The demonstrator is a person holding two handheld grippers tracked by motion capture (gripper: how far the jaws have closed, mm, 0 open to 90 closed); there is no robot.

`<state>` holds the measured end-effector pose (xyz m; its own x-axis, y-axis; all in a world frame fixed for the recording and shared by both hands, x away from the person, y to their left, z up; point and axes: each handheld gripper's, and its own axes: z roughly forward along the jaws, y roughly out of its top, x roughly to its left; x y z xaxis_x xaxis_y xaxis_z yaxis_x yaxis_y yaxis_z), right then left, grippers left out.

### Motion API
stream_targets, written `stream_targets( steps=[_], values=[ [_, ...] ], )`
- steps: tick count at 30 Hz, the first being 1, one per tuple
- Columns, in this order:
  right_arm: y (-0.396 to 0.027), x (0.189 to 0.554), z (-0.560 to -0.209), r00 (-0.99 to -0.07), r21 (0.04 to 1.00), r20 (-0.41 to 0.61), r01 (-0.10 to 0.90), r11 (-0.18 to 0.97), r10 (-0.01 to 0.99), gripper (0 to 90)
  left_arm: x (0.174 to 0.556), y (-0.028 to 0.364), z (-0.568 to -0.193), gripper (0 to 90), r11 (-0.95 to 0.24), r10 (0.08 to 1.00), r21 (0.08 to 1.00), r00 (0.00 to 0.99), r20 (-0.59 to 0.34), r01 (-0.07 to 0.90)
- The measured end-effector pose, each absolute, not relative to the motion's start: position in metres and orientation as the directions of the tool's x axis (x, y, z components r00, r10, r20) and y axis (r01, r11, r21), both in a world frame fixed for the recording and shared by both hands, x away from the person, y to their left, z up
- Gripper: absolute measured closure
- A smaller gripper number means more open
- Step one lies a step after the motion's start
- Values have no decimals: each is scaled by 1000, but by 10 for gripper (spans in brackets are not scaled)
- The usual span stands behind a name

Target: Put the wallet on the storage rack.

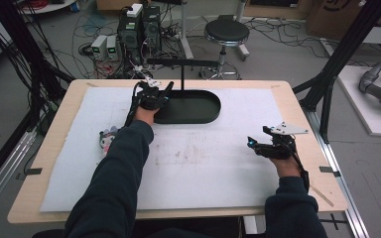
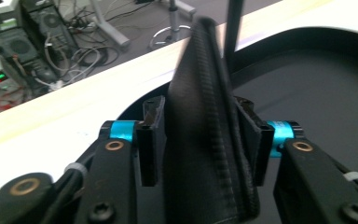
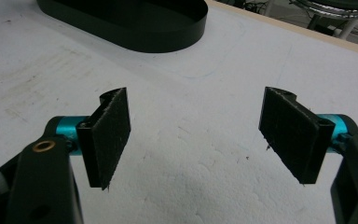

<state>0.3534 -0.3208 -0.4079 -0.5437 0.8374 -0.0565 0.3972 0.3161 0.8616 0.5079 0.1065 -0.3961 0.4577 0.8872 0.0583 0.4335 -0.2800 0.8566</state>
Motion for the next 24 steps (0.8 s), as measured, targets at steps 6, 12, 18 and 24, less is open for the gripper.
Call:
stream_targets(
  steps=[6, 12, 18, 24],
  values=[
    [-321, 352, -407, -548, 866, -58, 389, 315, 835, 252, 499, 106, -396, 519, -223, 872, 859, 488, -34, 460],
    [-320, 352, -407, -552, 864, -57, 390, 317, 832, 252, 502, 102, -404, 500, -193, 860, 845, 501, -99, 499],
    [-321, 353, -407, -551, 865, -56, 389, 315, 833, 252, 504, 97, -411, 482, -229, 860, 829, 505, -73, 511],
    [-319, 353, -408, -555, 863, -59, 390, 322, 830, 252, 500, 98, -400, 350, -188, 866, 859, 492, -84, 477]
  ],
)
